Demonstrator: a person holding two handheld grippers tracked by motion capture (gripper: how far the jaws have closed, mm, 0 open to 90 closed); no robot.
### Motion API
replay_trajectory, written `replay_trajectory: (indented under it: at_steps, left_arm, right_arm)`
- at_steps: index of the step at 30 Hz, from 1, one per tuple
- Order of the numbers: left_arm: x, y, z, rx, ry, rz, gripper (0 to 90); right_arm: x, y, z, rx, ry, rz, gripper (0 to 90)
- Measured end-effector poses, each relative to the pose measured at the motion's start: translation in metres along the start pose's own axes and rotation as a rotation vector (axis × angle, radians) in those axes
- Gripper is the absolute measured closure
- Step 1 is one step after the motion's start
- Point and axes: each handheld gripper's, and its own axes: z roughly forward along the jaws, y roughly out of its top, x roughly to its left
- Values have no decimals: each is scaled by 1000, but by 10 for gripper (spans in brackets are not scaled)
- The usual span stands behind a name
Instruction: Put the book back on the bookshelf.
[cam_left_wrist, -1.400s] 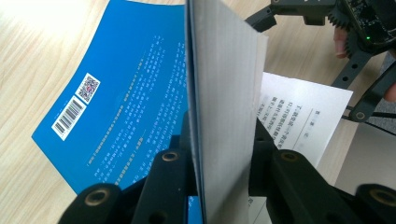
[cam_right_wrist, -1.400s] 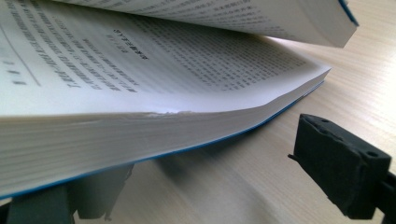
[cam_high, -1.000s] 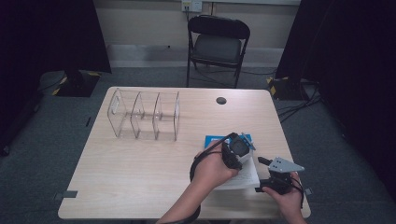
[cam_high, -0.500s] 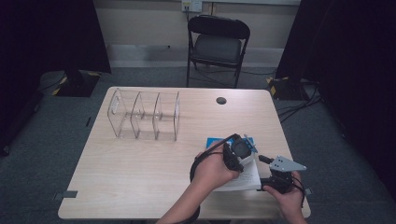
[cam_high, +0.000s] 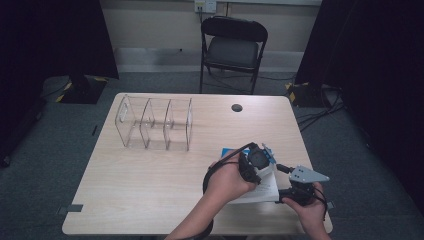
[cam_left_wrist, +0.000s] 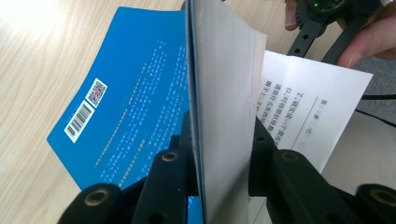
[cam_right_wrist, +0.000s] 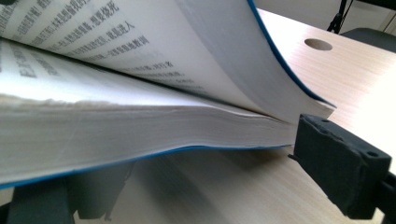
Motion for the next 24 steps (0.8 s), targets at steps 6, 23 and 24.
replay_trajectory:
  at_steps: [6,23,24]
  left_arm:
    - [-1,1,0,-7,2,4,746]
    - [-5,4,-11,-5,2,27,747]
    - [-8,6,-14,0,1,34,747]
  right_arm:
    - [-1,4,0,3,-2,-13,129]
    - [-1,10,-4,-17,31,-23,121]
    - [-1,10,-6,-21,39,-20,116]
